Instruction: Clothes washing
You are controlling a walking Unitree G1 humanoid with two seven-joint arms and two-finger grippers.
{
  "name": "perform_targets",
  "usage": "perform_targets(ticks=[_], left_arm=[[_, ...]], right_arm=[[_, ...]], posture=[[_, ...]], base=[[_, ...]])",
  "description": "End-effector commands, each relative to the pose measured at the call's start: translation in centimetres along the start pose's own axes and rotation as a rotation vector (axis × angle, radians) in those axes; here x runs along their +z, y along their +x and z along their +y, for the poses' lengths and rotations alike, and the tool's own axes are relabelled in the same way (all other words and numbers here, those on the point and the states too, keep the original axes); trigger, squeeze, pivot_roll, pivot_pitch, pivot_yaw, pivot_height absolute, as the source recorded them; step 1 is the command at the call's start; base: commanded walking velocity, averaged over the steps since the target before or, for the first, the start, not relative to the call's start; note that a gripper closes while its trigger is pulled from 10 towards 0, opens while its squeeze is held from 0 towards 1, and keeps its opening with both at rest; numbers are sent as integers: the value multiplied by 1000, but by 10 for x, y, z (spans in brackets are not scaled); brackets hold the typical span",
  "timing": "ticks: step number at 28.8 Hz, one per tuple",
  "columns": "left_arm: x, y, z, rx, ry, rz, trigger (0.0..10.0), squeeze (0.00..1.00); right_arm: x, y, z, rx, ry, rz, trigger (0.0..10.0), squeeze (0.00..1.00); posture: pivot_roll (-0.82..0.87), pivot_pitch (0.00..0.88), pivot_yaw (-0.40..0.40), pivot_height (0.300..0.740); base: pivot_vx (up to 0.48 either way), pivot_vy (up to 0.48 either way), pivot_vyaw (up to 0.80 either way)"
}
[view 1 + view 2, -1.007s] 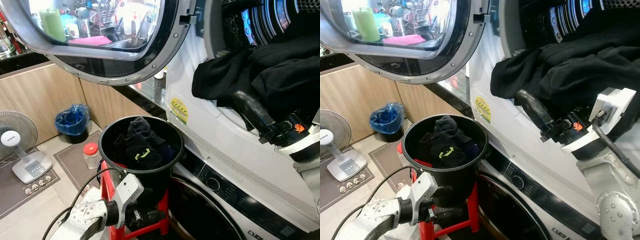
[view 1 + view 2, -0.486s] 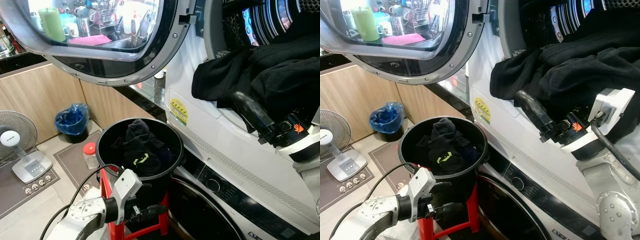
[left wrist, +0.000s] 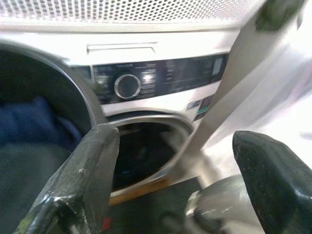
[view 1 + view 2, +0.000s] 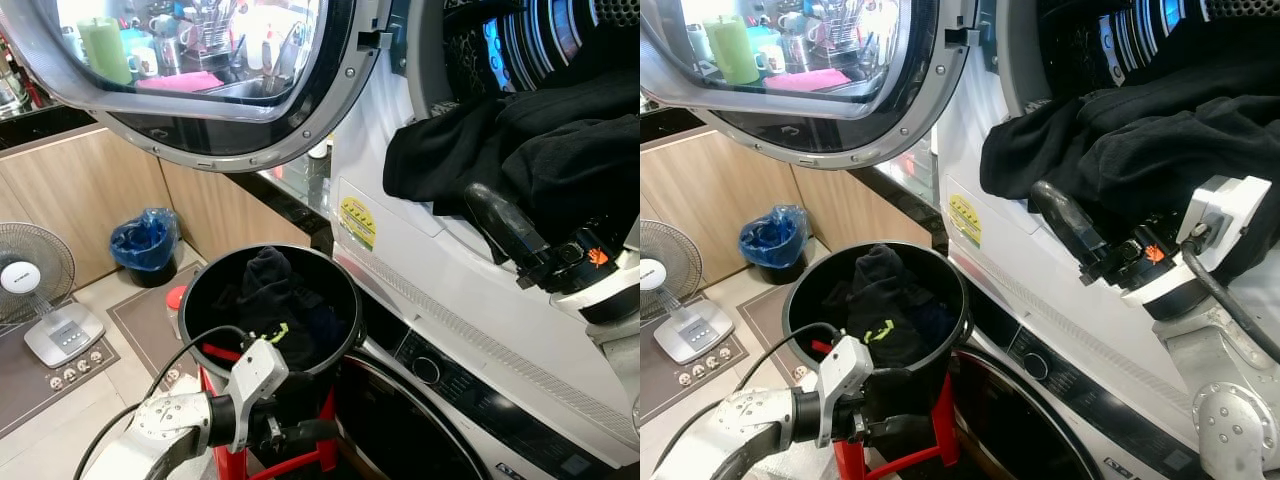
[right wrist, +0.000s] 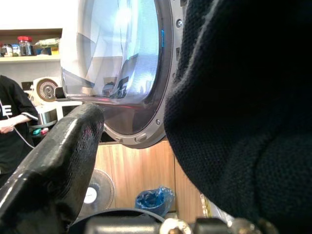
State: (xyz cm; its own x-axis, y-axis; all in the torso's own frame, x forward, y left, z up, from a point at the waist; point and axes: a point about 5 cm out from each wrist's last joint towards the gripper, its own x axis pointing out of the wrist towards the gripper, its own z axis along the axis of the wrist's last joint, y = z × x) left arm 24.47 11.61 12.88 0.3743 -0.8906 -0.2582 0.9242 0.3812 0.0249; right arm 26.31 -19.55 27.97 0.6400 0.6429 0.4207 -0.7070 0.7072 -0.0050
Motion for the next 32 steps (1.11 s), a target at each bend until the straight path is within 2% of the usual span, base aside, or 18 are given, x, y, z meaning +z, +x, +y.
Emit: perform_targets(ticks=[1, 3, 5, 10, 18, 24, 29, 31, 32], left_arm=[[12, 1, 0, -16, 92, -5, 10000, 0], [27, 2, 7, -7, 190, -26, 10000, 0], [35, 3, 7, -19, 217, -48, 10000, 0], [45, 6, 5, -49, 261, -64, 10000, 0], [49, 11, 4, -66, 289, -76, 10000, 0], [52, 14, 18, -31, 372, -77, 10000, 0], [62, 15, 36, 19, 438, -118, 10000, 0], [66, 15, 45, 46, 493, -124, 10000, 0], [66, 15, 45, 46, 493, -124, 10000, 0]], right_arm=[[-1, 1, 1, 7, -1, -3, 10000, 0], [-2, 2, 2, 8, 2, -3, 10000, 0], [-3, 2, 2, 9, 3, -2, 10000, 0], [-3, 2, 2, 7, 2, -1, 10000, 0], [-3, 2, 2, 1, -2, -3, 10000, 0], [-5, 3, 4, 7, 1, -1, 10000, 0], [-8, 4, 5, 11, 5, 3, 10000, 0], [-8, 4, 6, 13, 6, 2, 10000, 0], [-8, 4, 6, 13, 6, 2, 10000, 0]], posture=[[55, 66, -20, 740], [57, 66, -18, 740], [55, 68, -17, 740], [53, 71, -15, 740], [53, 72, -12, 740], [55, 71, -8, 740], [54, 68, -8, 740], [53, 64, -9, 740], [53, 64, -9, 740]], base=[[0, 0, 0], [0, 0, 0], [0, 0, 0], [0, 0, 0], [0, 0, 0], [0, 0, 0], [0, 0, 0], [0, 0, 0], [0, 0, 0]])
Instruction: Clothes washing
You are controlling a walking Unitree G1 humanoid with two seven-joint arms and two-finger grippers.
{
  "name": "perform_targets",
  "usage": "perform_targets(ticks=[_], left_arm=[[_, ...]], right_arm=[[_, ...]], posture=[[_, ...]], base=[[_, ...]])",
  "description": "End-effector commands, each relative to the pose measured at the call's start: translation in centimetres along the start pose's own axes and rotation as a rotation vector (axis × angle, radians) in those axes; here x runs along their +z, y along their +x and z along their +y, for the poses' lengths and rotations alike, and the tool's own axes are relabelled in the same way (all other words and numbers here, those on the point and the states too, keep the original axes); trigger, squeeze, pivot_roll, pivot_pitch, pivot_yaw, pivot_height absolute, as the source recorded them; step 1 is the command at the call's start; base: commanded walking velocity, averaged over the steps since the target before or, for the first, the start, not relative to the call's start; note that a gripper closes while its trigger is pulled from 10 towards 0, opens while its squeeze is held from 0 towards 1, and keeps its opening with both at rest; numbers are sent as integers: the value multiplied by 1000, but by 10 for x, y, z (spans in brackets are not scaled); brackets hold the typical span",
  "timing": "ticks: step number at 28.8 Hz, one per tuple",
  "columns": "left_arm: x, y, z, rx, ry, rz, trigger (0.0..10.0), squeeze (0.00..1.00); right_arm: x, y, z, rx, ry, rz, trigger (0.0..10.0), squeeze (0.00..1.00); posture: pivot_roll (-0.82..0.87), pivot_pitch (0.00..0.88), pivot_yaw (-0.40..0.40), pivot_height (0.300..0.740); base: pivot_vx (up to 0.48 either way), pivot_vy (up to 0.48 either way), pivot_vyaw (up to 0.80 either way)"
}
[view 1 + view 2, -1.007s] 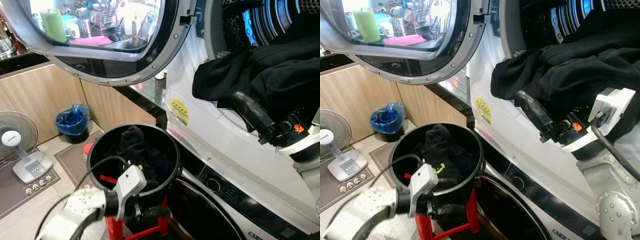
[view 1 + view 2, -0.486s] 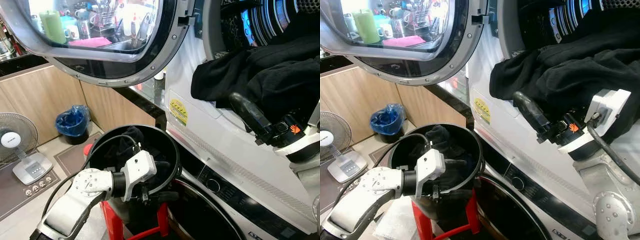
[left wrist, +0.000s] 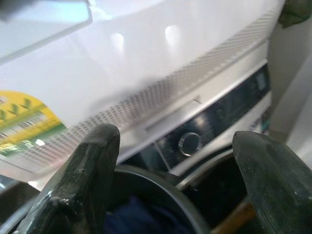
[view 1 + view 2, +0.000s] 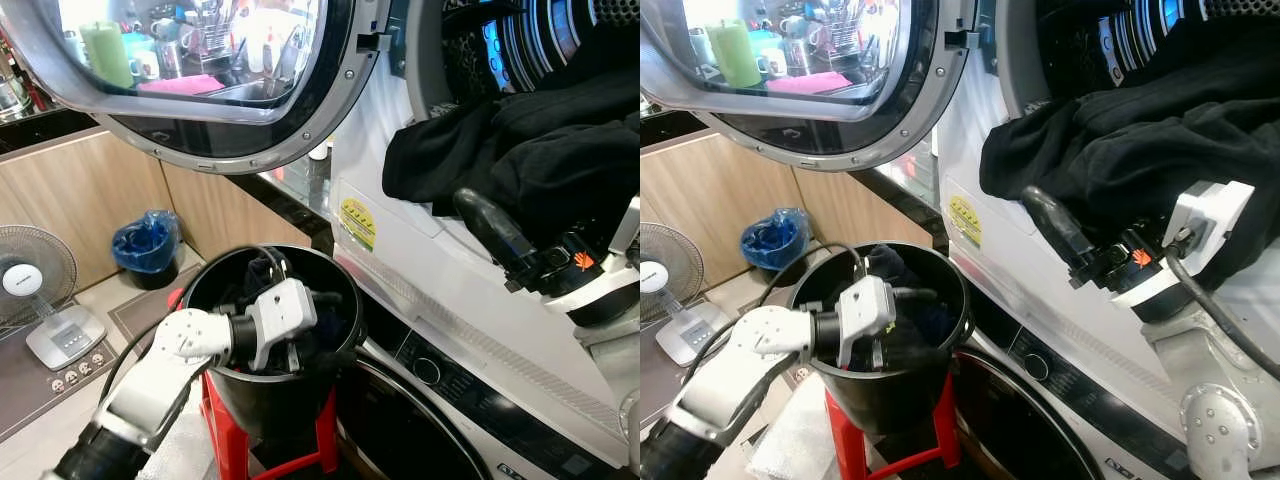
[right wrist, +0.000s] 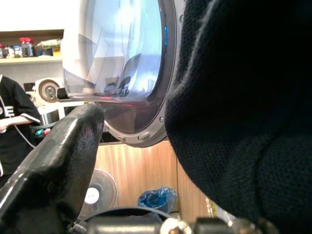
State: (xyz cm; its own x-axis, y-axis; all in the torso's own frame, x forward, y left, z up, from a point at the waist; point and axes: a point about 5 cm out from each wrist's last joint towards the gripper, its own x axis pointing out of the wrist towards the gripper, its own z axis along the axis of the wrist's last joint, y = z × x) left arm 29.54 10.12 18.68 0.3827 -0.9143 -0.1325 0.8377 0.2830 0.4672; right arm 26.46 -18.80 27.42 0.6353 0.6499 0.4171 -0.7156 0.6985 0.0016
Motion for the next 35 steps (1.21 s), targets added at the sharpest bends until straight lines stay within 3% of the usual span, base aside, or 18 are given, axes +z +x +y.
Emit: perform_targets(ticks=[1, 4, 8, 10, 14, 15, 19, 23, 27, 30, 35], left_arm=[[1, -1, 9, 21, 55, 0, 10000, 0], [2, 3, 18, 31, 80, -38, 10000, 0], [12, 9, 36, 116, -82, -216, 10000, 0], [24, 10, 48, 165, -202, -351, 10000, 0], [31, 11, 53, 153, -259, -424, 10000, 0], [40, 12, 56, 126, -288, -488, 10000, 0], [49, 14, 60, 28, -355, -548, 10000, 0], [48, 14, 60, -33, -367, -524, 10000, 0], [42, 18, 68, 54, -222, -400, 10000, 0], [35, 18, 73, 119, -170, -345, 10000, 0], [20, 15, 70, 107, -200, -307, 10000, 0]], right_arm=[[0, 1, 2, 6, -4, -3, 10000, 0], [-1, 1, 3, 11, 0, -6, 10000, 0], [-1, 2, 6, 19, 4, -12, 10000, 0], [-1, 2, 7, 24, 8, -12, 10000, 0], [-2, 2, 8, 27, 12, -14, 10000, 0], [-1, 4, 9, 29, 15, -18, 10000, 0], [-2, 5, 10, 35, 20, -25, 10000, 0], [-1, 6, 11, 42, 27, -35, 10000, 0], [-1, 6, 15, 60, 32, -43, 10000, 0], [-1, 5, 15, 65, 32, -41, 10000, 0], [-2, 5, 17, 72, 33, -41, 10000, 0]], posture=[[53, 64, -8, 740], [53, 62, -7, 740], [45, 59, -5, 740], [43, 60, -5, 740], [42, 59, -4, 740], [40, 56, -4, 740], [38, 50, -3, 740], [35, 44, -3, 740], [33, 20, -1, 740], [31, 15, 0, 740], [27, 0, -1, 740]], base=[[0, 0, 0], [0, 0, 0], [0, 0, 0], [0, 0, 0], [0, 0, 0], [0, 0, 0], [0, 0, 0], [0, 0, 0], [0, 0, 0], [0, 0, 0], [0, 0, 0]])
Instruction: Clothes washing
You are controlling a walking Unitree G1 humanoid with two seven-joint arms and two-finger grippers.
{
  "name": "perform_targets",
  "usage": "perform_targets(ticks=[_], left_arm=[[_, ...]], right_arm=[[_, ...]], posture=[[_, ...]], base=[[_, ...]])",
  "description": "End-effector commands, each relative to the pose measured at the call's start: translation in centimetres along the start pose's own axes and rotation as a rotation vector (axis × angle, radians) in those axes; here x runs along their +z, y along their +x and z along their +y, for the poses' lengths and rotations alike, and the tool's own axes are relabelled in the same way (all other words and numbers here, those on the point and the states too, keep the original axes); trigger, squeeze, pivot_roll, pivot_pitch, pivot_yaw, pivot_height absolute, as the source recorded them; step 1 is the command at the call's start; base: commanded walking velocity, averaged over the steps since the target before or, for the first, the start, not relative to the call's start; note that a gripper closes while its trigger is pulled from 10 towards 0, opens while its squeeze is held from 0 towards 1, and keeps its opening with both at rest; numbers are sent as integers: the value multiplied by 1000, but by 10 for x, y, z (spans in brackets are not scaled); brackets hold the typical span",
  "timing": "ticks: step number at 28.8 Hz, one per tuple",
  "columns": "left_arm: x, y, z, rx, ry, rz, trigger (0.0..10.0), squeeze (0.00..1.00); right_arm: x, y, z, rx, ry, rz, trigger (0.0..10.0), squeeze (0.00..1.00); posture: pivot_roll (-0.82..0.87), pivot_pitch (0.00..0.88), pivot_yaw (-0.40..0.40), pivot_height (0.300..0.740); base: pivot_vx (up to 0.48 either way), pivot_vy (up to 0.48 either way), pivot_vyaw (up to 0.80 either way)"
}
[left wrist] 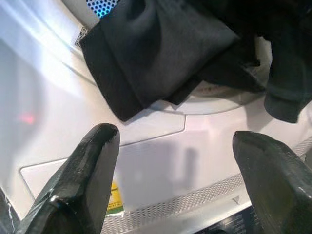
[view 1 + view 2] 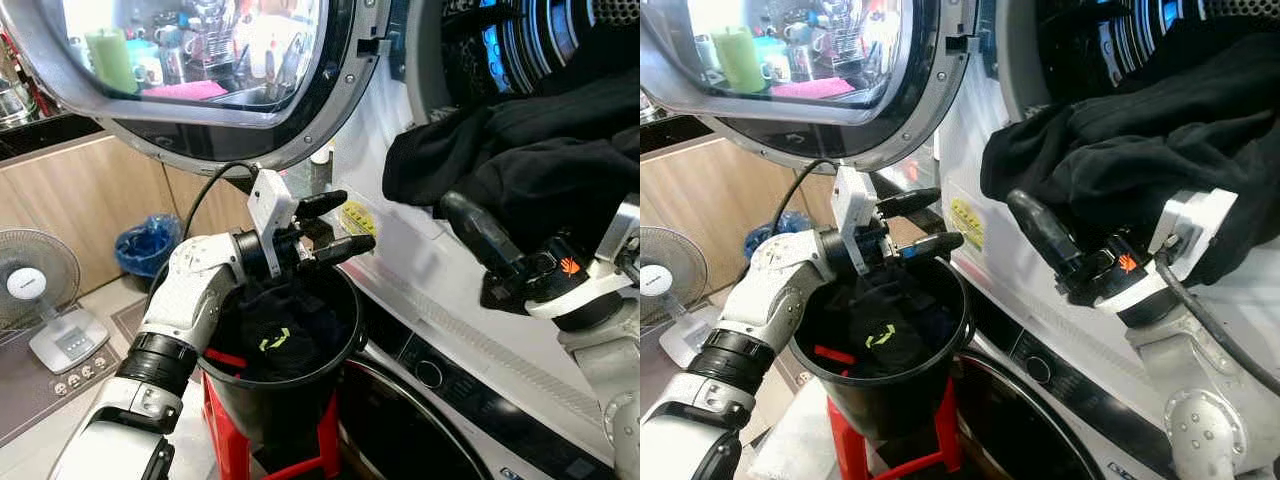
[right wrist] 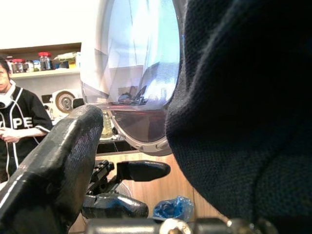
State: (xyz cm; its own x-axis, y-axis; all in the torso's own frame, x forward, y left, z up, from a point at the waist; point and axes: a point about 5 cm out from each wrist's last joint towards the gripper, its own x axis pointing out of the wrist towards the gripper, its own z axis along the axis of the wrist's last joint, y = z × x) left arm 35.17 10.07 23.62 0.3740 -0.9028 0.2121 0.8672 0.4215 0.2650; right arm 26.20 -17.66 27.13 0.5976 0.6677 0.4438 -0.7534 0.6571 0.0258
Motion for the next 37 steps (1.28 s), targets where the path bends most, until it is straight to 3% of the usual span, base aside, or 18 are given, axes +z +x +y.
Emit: perform_targets(ticks=[1, 7, 15, 18, 25, 27, 31, 34, 37], left_arm=[[-4, -1, -3, -43, -8, 20, 10000, 0], [-16, 0, -5, -22, 25, 53, 10000, 0], [-19, 1, -9, -56, 0, 51, 10000, 0], [-22, 1, -19, -88, -12, 45, 10000, 0], [-34, -2, -42, -76, -60, 31, 10000, 0], [-38, -5, -52, -73, -72, 41, 10000, 0], [-48, -12, -66, -51, -77, 93, 10000, 0], [-54, -19, -74, -20, -106, 110, 10000, 0], [-54, -21, -77, -14, -112, 115, 10000, 0]], right_arm=[[3, 1, 7, 34, -14, -11, 10000, 0], [1, 2, 8, 41, -11, -13, 10000, 0], [0, 5, 7, 26, -9, -19, 10000, 0], [2, 18, 1, -39, -23, -51, 10000, 0], [21, 59, 9, 26, -75, -157, 10000, 0], [25, 83, 5, 1, -200, -137, 10000, 0], [29, 117, -6, -103, -356, -107, 10000, 0], [28, 132, -15, -183, -460, -65, 10000, 0], [27, 135, -17, -193, -479, -57, 10000, 0]], posture=[[26, 0, 0, 740], [27, 0, -3, 740], [22, 0, -3, 740], [22, 0, -1, 740], [32, 0, 2, 740], [32, 4, 3, 740], [46, 11, 6, 740], [50, 13, 7, 740], [50, 13, 7, 740]], base=[[0, 0, 0], [0, 0, 0], [0, 0, 0], [0, 0, 0], [0, 0, 0], [0, 0, 0], [0, 0, 0], [0, 0, 0], [0, 0, 0]])
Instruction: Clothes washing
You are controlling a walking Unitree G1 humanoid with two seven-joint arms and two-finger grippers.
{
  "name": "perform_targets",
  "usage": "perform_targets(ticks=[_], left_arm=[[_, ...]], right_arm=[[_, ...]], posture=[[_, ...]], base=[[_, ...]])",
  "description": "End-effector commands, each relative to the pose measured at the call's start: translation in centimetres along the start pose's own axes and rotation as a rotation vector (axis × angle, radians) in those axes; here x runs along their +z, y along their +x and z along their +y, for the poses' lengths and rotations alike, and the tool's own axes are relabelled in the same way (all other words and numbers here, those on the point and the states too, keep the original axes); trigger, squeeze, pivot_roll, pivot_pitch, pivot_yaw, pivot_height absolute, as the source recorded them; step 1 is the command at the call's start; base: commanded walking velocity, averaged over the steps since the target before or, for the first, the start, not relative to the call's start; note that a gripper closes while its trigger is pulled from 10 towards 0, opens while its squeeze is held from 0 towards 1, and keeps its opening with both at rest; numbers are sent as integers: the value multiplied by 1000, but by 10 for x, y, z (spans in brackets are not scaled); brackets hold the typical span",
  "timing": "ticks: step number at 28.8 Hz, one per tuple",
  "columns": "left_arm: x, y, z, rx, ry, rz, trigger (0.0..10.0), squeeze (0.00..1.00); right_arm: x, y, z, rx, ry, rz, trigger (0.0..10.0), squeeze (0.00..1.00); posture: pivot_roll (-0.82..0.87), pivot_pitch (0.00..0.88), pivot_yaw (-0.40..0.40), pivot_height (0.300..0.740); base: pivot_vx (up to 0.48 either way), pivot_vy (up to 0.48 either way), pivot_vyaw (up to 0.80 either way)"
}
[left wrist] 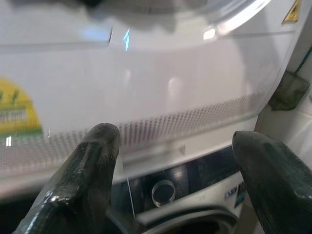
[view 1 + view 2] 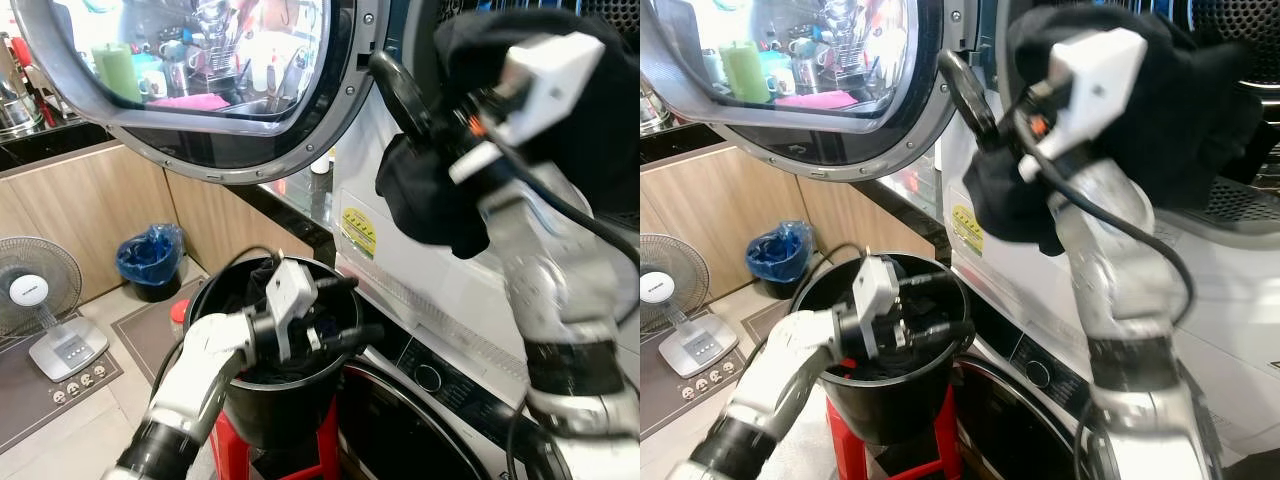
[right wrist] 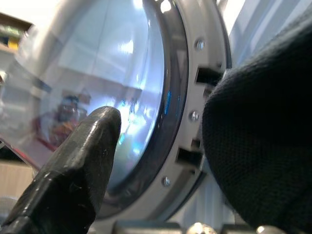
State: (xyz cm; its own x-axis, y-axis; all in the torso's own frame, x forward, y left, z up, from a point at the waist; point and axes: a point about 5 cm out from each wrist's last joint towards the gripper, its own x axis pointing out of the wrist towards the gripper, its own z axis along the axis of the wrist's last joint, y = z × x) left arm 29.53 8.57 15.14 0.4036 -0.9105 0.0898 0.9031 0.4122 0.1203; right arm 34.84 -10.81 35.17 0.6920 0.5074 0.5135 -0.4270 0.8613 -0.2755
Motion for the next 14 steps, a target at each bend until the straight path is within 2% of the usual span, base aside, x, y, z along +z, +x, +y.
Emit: perform_targets(ticks=[1, 6, 7, 8, 10, 11, 12, 13, 14], left_arm=[[10, 3, -1, -10, 37, -8, 10000, 0], [11, 3, -3, -2, 35, -2, 10000, 0], [-8, -16, -12, 66, -20, 59, 10000, 0], [-8, -16, -12, 66, -20, 59, 10000, 0], [-32, -47, -20, 232, -86, 132, 10000, 0], [-36, -56, -18, 311, -86, 144, 10000, 0], [-37, -66, -3, 463, -45, 147, 10000, 0], [-37, -66, -3, 463, -45, 147, 10000, 0], [-39, -78, 10, 622, -4, 149, 10000, 0]], right_arm=[[2, 3, 0, -1, -29, -11, 10000, 0], [0, 7, -1, -6, -47, -20, 10000, 0], [-3, 26, -13, -92, -111, 33, 10000, 0], [-3, 26, -13, -92, -111, 33, 10000, 0], [0, 50, -32, -213, -184, 94, 10000, 0], [2, 55, -36, -238, -200, 104, 10000, 0], [4, 58, -38, -247, -206, 109, 10000, 0], [4, 58, -38, -247, -206, 109, 10000, 0], [4, 59, -38, -249, -211, 112, 10000, 0]], posture=[[50, 13, 7, 740], [50, 13, 7, 740], [69, 34, 16, 740], [69, 34, 16, 740], [75, 38, 13, 740], [75, 38, 13, 740], [79, 40, 11, 740], [79, 40, 11, 740], [84, 42, 9, 740]], base=[[0, 0, 0], [0, 0, 0], [0, 0, 0], [0, 0, 0], [0, 0, 0], [0, 0, 0], [0, 0, 0], [0, 0, 0], [0, 0, 0]])
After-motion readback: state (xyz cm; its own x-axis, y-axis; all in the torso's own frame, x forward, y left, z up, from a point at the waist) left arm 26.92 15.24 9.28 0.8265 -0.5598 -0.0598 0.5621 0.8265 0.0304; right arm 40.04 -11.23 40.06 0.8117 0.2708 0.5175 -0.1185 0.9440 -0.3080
